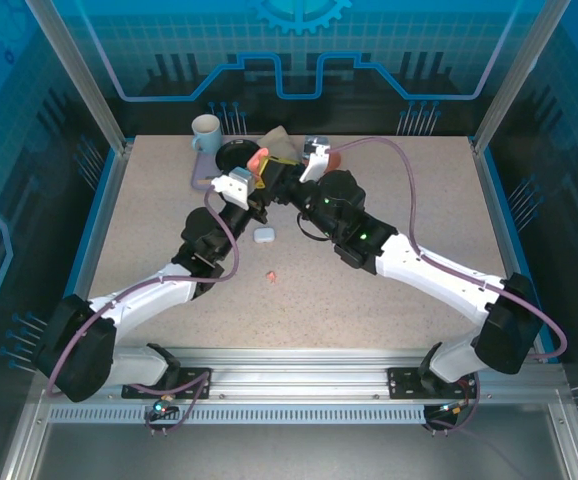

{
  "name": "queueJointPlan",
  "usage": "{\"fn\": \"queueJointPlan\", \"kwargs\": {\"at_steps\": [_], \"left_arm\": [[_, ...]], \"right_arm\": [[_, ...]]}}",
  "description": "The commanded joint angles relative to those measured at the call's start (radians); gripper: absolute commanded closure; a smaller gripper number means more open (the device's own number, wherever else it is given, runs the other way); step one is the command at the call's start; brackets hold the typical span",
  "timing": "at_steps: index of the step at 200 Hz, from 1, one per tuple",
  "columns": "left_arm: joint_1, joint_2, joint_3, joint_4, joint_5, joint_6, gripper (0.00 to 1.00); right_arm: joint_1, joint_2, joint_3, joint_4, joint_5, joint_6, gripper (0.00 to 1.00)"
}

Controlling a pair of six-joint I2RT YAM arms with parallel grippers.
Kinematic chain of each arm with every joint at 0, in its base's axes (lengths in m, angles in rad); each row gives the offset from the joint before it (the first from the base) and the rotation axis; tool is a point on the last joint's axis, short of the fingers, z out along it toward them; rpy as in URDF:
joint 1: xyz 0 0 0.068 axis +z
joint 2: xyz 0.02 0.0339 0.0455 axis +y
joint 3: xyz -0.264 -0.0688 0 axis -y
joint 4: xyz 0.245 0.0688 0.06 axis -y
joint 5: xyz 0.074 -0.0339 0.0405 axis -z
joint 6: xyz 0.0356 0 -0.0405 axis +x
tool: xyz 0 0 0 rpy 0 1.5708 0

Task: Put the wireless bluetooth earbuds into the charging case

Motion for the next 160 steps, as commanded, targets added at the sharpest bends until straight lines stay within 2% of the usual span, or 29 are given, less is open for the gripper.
{"fn": "queueJointPlan", "kwargs": {"at_steps": [1,160], "left_arm": [[-0.01,0.007,0.042,0.041,-0.01,-0.017,1.0],[-0.011,0.002,0.048,0.033,-0.01,-0.013,1.0]], "right_arm": [[0.014,0.013,0.017,0.044,-0.014,0.018,0.79],[0.01,0.047,0.007,-0.001,-0.015,0.014,0.82]]}}
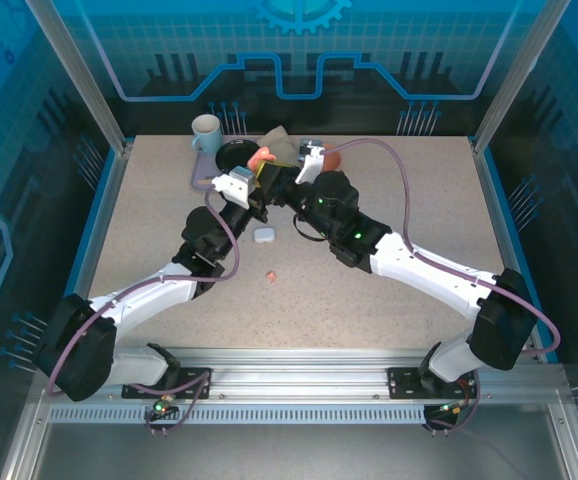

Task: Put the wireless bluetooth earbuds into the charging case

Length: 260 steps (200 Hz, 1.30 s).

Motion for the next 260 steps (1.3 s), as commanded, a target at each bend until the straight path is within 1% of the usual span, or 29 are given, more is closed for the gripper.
{"fn": "queueJointPlan", "kwargs": {"at_steps": [1,50,107,139,183,231,260], "left_arm": [[-0.009,-0.001,0.039,0.035,-0.006,-0.014,1.0],[-0.009,-0.001,0.033,0.034,0.011,-0.02,1.0],[-0.01,0.002,0.032,0.032,0.016,-0.025,1.0],[-0.009,0.0,0.039,0.023,0.012,-0.019,1.0],[-0.009,0.002,0.049,0.02,0.012,-0.016,1.0],[-0.01,-0.001,0.054,0.006,0.015,-0.021,1.0],[-0.01,-0.007,0.054,-0.007,0.017,-0.024,1.0]], "right_arm": [[0.01,0.017,0.006,-0.006,0.004,-0.018,0.82],[-0.014,0.02,0.005,-0.005,0.008,-0.009,0.82],[-0.028,0.045,0.022,-0.006,-0.015,-0.002,0.83],[-0.026,0.045,0.016,-0.013,-0.063,-0.043,0.84],[-0.021,0.017,-0.012,-0.039,-0.089,-0.091,0.83],[-0.021,0.011,-0.009,-0.082,-0.056,-0.085,0.82],[-0.033,0.02,0.01,-0.131,-0.067,-0.075,0.81]]}}
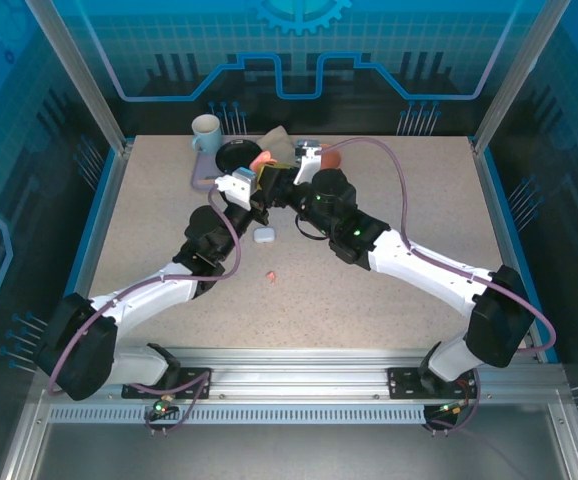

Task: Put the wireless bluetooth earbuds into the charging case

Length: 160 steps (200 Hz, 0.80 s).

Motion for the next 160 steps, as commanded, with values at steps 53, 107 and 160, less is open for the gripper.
{"fn": "queueJointPlan", "kwargs": {"at_steps": [53,107,160], "left_arm": [[-0.009,-0.016,0.052,0.044,0.014,-0.004,1.0],[-0.009,-0.015,0.055,0.041,0.016,-0.007,1.0],[-0.009,-0.014,0.05,0.04,0.017,-0.015,1.0]], "right_arm": [[-0.017,0.001,0.037,-0.15,-0.054,-0.02,0.74],[-0.022,0.004,0.046,-0.156,-0.042,-0.007,0.7],[-0.039,0.004,0.059,-0.168,-0.022,0.015,0.67]]}}
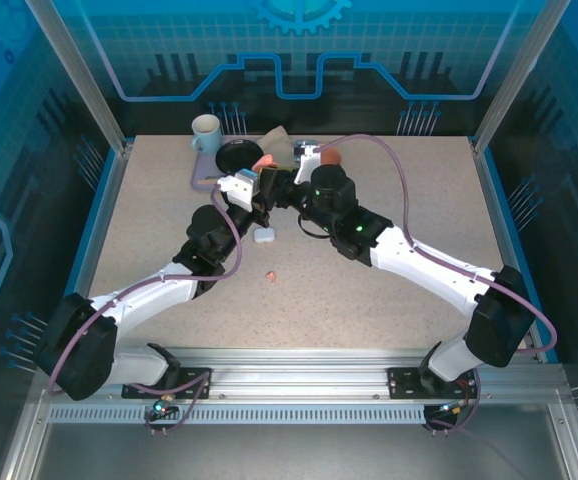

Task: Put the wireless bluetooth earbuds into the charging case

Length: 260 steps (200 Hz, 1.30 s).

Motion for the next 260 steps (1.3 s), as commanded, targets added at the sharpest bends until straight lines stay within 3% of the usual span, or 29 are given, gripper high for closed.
{"fn": "queueJointPlan", "kwargs": {"at_steps": [1,72,145,205,227,260], "left_arm": [[-0.007,-0.015,0.05,0.077,0.011,-0.013,1.0],[-0.009,-0.018,0.047,0.075,0.01,-0.019,1.0],[-0.008,-0.075,0.004,0.021,0.013,-0.013,1.0],[0.017,-0.205,-0.086,-0.078,-0.007,0.009,1.0],[0.04,-0.246,-0.11,-0.11,-0.016,0.002,1.0],[0.078,-0.297,-0.128,-0.134,-0.018,-0.007,1.0]], "right_arm": [[-0.02,0.004,0.024,-0.067,0.016,0.018,0.67],[-0.031,0.011,0.036,-0.067,0.009,0.04,0.64],[-0.108,-0.18,-0.055,-0.136,0.012,0.088,0.35],[-0.168,-0.293,-0.151,-0.541,0.084,0.156,0.29],[-0.159,-0.22,-0.143,-0.703,0.057,0.184,0.28],[-0.08,0.023,-0.023,-0.9,0.026,0.108,0.25]]}}
